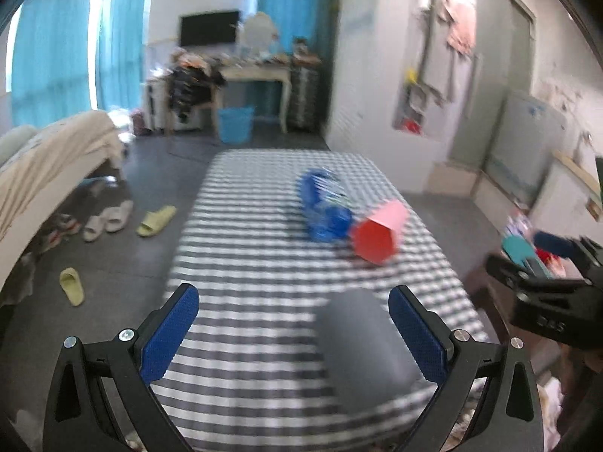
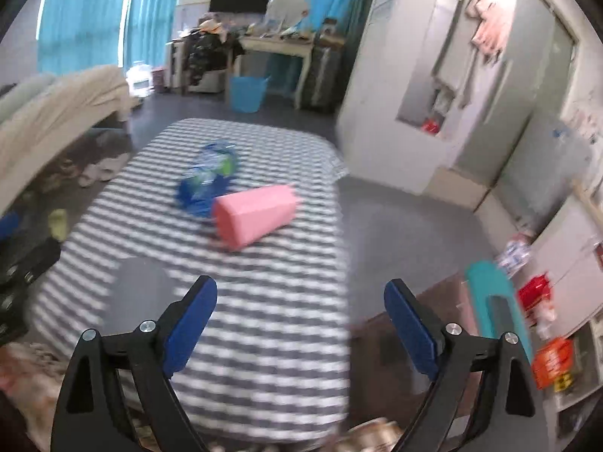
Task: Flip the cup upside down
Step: 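Grasp the gray cup with the left gripper while the right gripper releases it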
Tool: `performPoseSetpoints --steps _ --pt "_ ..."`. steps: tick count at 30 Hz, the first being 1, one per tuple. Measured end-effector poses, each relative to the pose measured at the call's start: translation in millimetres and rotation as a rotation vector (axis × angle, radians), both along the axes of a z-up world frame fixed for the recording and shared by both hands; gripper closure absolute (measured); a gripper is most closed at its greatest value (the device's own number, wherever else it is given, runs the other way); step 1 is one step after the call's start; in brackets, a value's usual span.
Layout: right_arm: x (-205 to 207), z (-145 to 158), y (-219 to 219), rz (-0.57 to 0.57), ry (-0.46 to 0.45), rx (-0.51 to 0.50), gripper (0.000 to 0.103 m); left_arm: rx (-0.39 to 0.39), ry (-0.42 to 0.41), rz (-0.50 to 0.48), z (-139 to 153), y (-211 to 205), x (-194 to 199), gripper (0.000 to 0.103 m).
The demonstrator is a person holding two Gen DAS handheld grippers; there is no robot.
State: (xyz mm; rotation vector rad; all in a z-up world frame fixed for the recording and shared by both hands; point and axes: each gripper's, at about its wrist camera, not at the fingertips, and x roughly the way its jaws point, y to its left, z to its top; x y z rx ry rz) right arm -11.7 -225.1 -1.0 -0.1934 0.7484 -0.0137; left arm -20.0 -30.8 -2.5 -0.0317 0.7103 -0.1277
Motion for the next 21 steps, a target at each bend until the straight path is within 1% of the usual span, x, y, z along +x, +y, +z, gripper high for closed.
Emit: performPoseSetpoints --steps 2,4,6,7,9,10,12,14,15,17,19,21 --pt "9.0 -1.9 -10.7 0.036 0.023 0.034 0.012 0.018 0.043 -0.008 0.0 -18.8 9.0 0.000" --pt "18.7 -1.2 -15.7 0.089 0.030 0.020 0.012 0.023 0.080 -0.010 0.0 -32.3 18.2 0.000" --pt "23.9 1.0 -17.1 0.116 0.038 -0.008 0.012 0.023 0.091 -0.010 -4.9 -42.2 18.2 0.000" --pt "26.5 3.5 -19.7 0.129 0.029 0.002 0.012 0.025 0.093 -0.001 -7.0 -45.4 20.1 0.000" --pt "27.8 6.2 -26.7 0.140 -0.004 0.060 0.012 0.027 0.107 0.015 -14.3 -50.9 26.4 0.000" --pt "29.6 5.9 -33.1 0.132 -0.027 0.104 0.012 0.030 0.122 0.025 -19.8 -53.2 29.3 0.000" --pt "30.5 1.0 -38.1 0.137 -0.050 0.140 0.011 0.044 0.155 0.038 -31.5 -54.0 34.3 0.000" --pt "34.4 -11.8 -39.6 0.155 -0.034 0.141 0.011 0.065 0.170 0.046 -38.1 -54.6 36.8 0.000" --pt "37.7 -18.4 -41.3 0.139 -0.015 0.130 0.011 0.071 0.180 0.053 -41.4 -54.4 38.0 0.000" --pt "39.1 -24.4 -42.3 0.132 -0.009 0.139 0.011 0.067 0.195 0.061 -45.8 -55.4 40.8 0.000" --pt "39.8 -27.4 -44.2 0.150 -0.006 0.168 0.011 0.053 0.215 0.069 -48.9 -55.4 43.4 0.000" --pt "39.1 -30.9 -43.2 0.168 -0.009 0.162 0.011 0.049 0.229 0.064 -51.8 -56.1 45.4 0.000"
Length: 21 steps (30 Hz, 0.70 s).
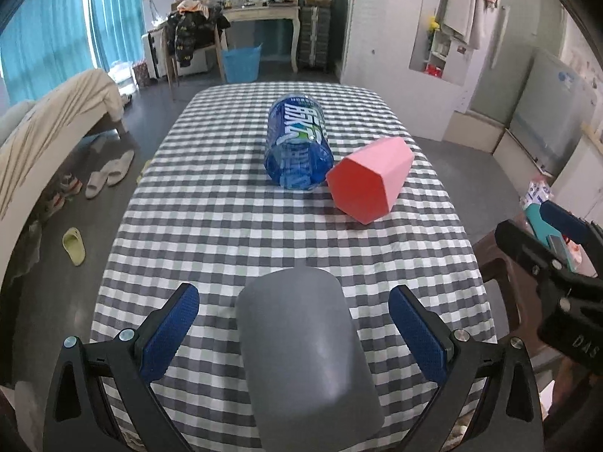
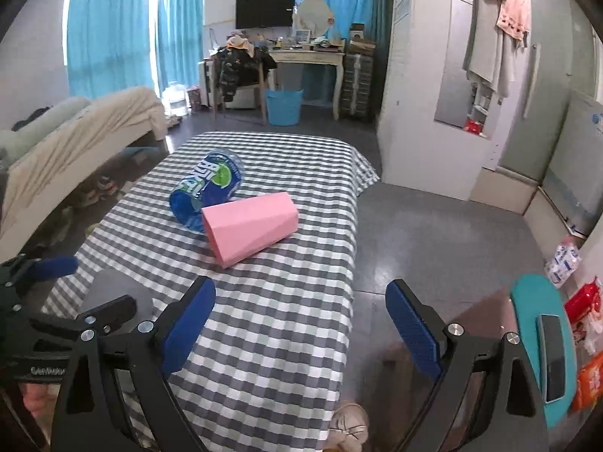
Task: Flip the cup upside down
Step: 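Grasp the gray cup with the left gripper while the right gripper releases it, then rotate the gray cup in the left gripper so its closed bottom faces up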
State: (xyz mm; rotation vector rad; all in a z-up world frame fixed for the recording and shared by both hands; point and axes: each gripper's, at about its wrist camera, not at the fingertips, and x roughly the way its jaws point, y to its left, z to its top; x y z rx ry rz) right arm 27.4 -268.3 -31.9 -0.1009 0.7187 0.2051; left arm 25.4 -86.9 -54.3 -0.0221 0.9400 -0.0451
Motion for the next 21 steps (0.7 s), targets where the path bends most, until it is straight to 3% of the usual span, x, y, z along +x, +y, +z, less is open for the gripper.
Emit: performPoseSetpoints --steps 6,9,11,13,14,21 --pt "1.4 -4.6 0.2 -0.001 -0.002 0.008 0.011 -0.061 0.072 0.018 -8.5 6.4 3.0 0.002" --pt "0.3 -5.5 1.2 -0.011 -0.002 0.013 0.011 -0.045 0.104 0.008 -13.4 4.2 3.3 0.003" --pt "0.0 -6.7 1.2 -0.012 0.000 0.013 0.011 -0.058 0.118 -0.003 -16.6 2.4 3.0 0.009" --pt "0.6 -8.5 1.0 -0.015 0.006 0.012 0.011 -0.074 0.145 -0.011 -21.3 1.3 3.9 0.022" --pt "0.2 -8.6 0.0 -0.016 0.007 0.012 0.011 -0.068 0.148 -0.010 -22.5 0.7 3.8 0.027" --pt "1.3 -11.2 -2.4 -0.031 0.015 0.019 0.011 -0.090 0.103 -0.034 -12.3 -1.8 2.3 0.028"
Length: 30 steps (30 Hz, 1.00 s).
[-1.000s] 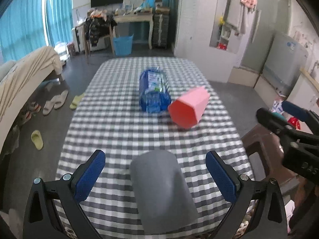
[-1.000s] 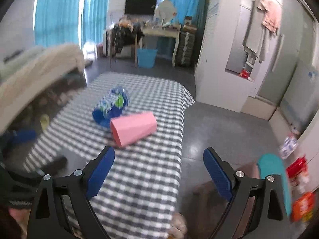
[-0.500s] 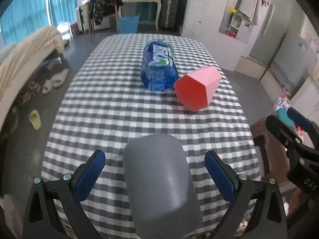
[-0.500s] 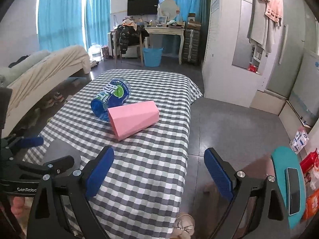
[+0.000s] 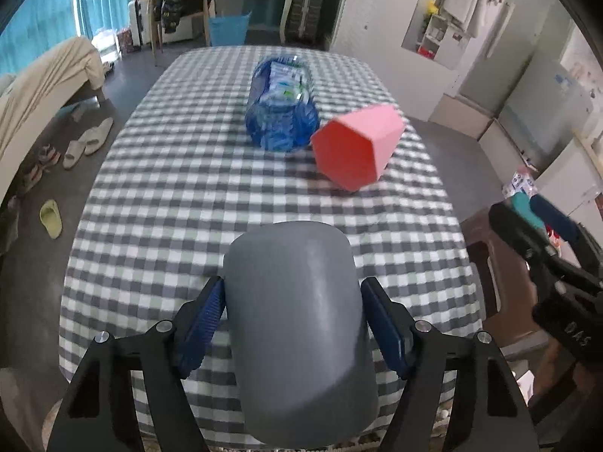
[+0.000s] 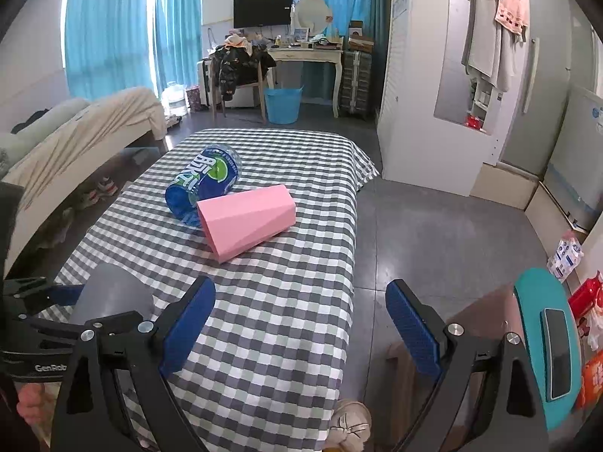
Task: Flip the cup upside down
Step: 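Rotate the gray cup in the left gripper so its closed bottom faces up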
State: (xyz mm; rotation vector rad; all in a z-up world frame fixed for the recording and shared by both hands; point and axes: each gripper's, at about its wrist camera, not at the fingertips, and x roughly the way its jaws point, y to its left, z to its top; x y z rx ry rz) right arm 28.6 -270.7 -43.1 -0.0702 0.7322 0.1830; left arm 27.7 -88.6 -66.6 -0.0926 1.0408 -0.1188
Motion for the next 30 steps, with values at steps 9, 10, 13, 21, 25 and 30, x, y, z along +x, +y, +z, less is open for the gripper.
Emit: performPoseSetpoints --steps 9,10,13,21,25,30 --pt "1.4 -8.0 0.9 0.000 0.018 -0.001 0.011 0.023 -0.143 -0.014 26.8 -11.5 17.3 0.029" --pt "1.1 -8.3 0.9 0.001 0.017 0.001 0.011 0.027 -0.164 -0.020 28.9 -13.0 19.7 0.029" --pt "1.6 -10.0 1.1 0.001 0.018 0.003 0.011 0.035 -0.186 -0.015 26.7 -13.8 22.7 0.029" --pt "5.1 -14.0 0.5 -0.011 0.031 0.001 0.011 0.059 -0.224 -0.038 20.7 -19.3 19.3 0.030" --pt "5.2 -13.7 -0.8 -0.016 0.026 0.006 0.011 0.041 -0.202 -0.046 15.5 -22.1 24.9 0.030" --pt "5.6 -13.8 -2.2 -0.019 0.024 0.009 0.011 0.063 -0.204 -0.075 10.3 -28.9 32.7 0.030"
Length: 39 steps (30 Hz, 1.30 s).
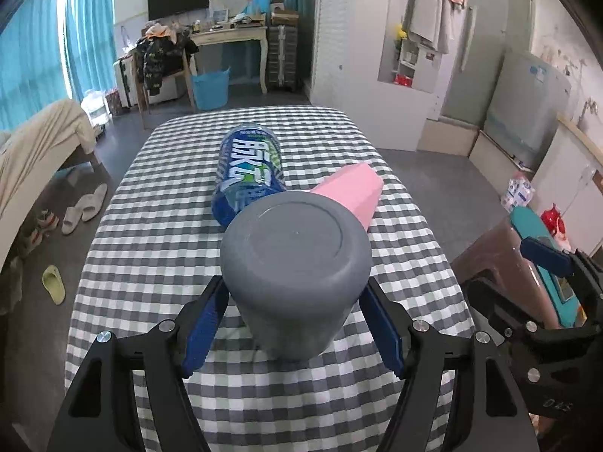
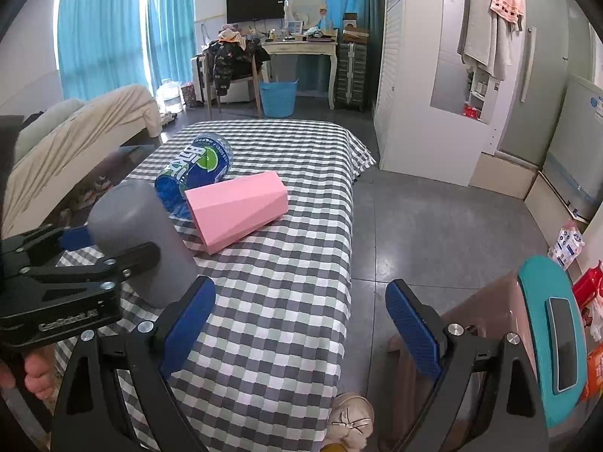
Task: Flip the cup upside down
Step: 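Rotate the gray cup in the left gripper so its closed bottom faces up, then lower the gray cup bottom-up onto the table and open the left gripper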
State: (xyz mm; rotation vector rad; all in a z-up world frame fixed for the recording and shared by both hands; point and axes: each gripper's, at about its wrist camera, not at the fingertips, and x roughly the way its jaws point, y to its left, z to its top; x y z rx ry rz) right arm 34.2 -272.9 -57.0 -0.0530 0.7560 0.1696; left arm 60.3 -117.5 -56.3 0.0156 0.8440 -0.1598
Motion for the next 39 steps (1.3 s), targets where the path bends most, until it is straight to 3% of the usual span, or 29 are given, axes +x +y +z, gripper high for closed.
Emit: performPoseSetpoints --steps 5,11,18,22,26,29,32,39 --pt "-0.5 0.8 -3.5 -0.012 -0.003 0.006 0.011 0.012 0.009 0.000 -5.8 -0.4 -2.7 0.029" --pt "-10.3 10.0 -5.8 -0.018 -0.044 0.019 0.011 0.038 -0.066 0.013 12.3 1.5 -18.0 0.022" --pt "-33.5 33.7 -13.3 -0.044 -0.160 0.062 0.011 -0.017 -0.253 -0.005 71.3 14.0 -55.9 0.022" --pt "-51.0 49.6 -9.2 -0.050 -0.234 0.066 0.011 -0.059 -0.408 -0.001 112.5 29.2 -95.1 0.022" --pt "-71.7 63.7 -0.2 -0.043 -0.301 0.063 0.011 -0.049 -0.517 0.033 130.5 43.3 -122.2 0.022" --pt "-85.8 69.2 8.7 -0.026 -0.341 0.072 0.011 -0.071 -0.548 0.055 126.7 58.0 -134.5 0.022" --pt "-94.1 64.7 19.3 -0.013 -0.363 0.083 0.011 -0.053 -0.565 0.072 105.1 69.3 -133.9 0.022" --pt "-85.2 12.8 41.8 -0.030 -0.298 0.049 0.011 -0.016 -0.482 0.123 39.1 88.9 -117.9 0.019"
